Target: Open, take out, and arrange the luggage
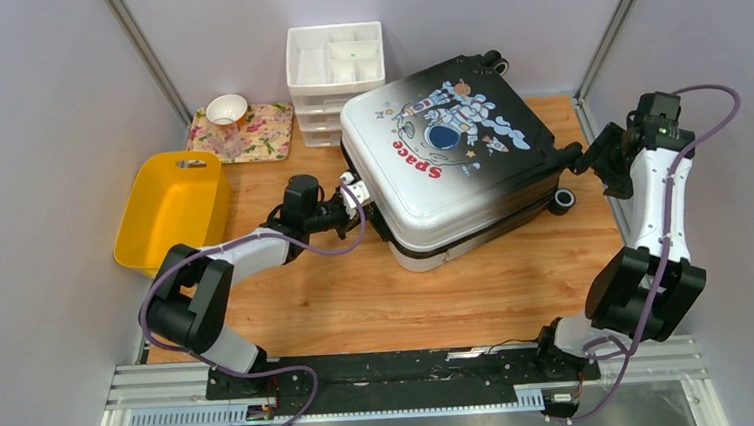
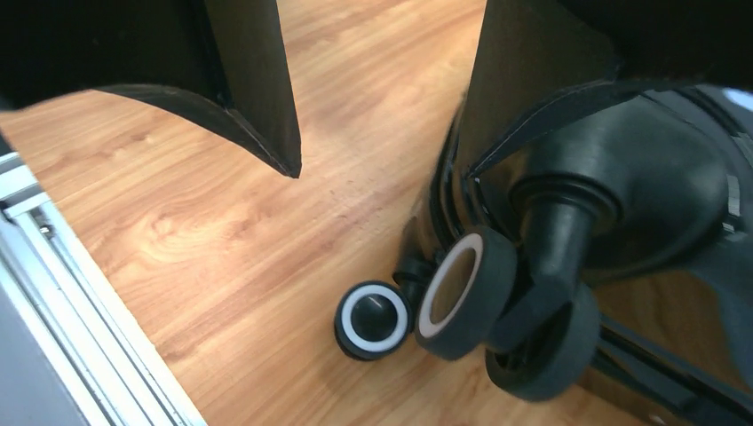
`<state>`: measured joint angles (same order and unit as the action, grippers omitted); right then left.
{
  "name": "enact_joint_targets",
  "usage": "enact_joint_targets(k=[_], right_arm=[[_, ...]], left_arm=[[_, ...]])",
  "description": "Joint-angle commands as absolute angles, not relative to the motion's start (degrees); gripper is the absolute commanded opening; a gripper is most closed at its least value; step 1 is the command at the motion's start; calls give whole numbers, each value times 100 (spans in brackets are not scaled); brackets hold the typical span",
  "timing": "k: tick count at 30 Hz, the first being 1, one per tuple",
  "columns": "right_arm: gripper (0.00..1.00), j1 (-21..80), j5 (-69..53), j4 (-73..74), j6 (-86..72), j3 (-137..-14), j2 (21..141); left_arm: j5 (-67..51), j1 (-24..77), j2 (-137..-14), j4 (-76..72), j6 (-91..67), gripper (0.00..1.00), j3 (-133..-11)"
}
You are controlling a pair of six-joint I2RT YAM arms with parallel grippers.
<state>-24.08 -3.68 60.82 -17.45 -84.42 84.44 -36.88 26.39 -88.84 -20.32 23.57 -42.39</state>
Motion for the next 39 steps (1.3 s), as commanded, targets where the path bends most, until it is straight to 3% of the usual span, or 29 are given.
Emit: enact_joint_targets(k=[1, 12, 34, 37, 39], right_arm=[[69, -2443, -308, 5397, -2968, -8710, 8069], [74, -2145, 421, 5186, -3841, -8991, 8823], [79, -1573, 509, 5185, -4122, -9246, 9747], [74, -1529, 475, 5177, -4087, -9369, 9879], [56, -1512, 440, 5186, -3964, -9404, 9958]], left_arm=[[-3674, 2654, -8622, -2092, 2443, 0, -4289], [-3674, 2672, -8605, -2215, 2285, 0, -4228], [-3639, 2654, -8640, -2329, 2241, 0, -4078], [-3639, 2654, -8622, -2285, 2233, 0, -4078], [-3621, 2654, -8631, -2259, 2189, 0, -4087]])
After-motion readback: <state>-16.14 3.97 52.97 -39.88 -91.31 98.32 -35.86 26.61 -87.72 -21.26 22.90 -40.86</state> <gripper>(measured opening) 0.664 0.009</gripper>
